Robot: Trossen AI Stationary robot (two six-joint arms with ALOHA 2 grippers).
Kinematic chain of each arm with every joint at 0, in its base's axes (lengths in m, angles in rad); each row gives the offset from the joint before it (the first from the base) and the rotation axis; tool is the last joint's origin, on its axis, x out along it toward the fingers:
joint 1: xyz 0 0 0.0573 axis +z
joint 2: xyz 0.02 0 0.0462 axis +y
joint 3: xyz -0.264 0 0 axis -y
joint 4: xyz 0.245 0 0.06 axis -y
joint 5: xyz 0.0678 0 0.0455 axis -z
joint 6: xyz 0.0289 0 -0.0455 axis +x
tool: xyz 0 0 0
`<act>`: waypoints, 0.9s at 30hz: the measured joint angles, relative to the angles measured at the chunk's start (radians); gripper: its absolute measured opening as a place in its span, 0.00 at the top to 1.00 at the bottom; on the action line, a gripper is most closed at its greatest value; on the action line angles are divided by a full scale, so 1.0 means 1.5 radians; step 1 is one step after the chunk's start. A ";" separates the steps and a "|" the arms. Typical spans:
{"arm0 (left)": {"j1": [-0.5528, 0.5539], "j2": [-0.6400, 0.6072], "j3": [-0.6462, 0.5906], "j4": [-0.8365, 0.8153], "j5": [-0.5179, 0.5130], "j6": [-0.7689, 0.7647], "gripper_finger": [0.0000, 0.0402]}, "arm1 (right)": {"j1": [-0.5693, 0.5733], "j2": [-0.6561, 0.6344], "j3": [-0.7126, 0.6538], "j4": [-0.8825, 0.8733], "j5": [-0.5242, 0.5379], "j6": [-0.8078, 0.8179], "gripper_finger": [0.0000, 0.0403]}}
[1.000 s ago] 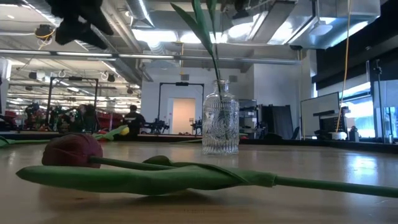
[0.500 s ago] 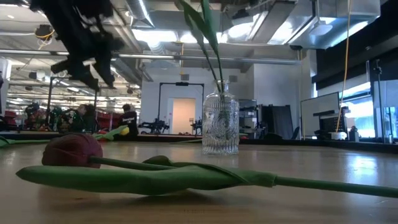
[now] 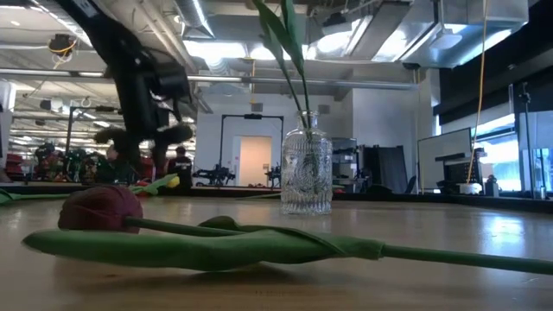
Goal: Sort flowers into vase by color
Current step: Put the yellow tulip into the transparent vase
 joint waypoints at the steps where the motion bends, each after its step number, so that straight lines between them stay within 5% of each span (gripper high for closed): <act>1: 0.007 0.016 0.000 0.015 -0.001 0.000 0.52 | 0.005 0.000 0.000 -0.008 0.008 0.009 0.33; 8: 0.051 0.109 0.000 0.051 0.010 -0.004 0.56 | 0.055 0.000 0.000 -0.053 0.076 0.063 0.33; 15: 0.044 0.130 0.002 0.080 0.014 -0.005 0.72 | 0.065 0.000 0.000 -0.062 0.106 0.064 0.33; 21: 0.033 0.112 0.001 0.081 0.052 -0.005 0.96 | 0.065 0.000 0.000 -0.062 0.106 0.063 0.33; 27: -0.067 -0.003 0.001 0.110 0.066 -0.005 0.98 | 0.065 0.000 0.000 -0.061 0.100 0.045 0.33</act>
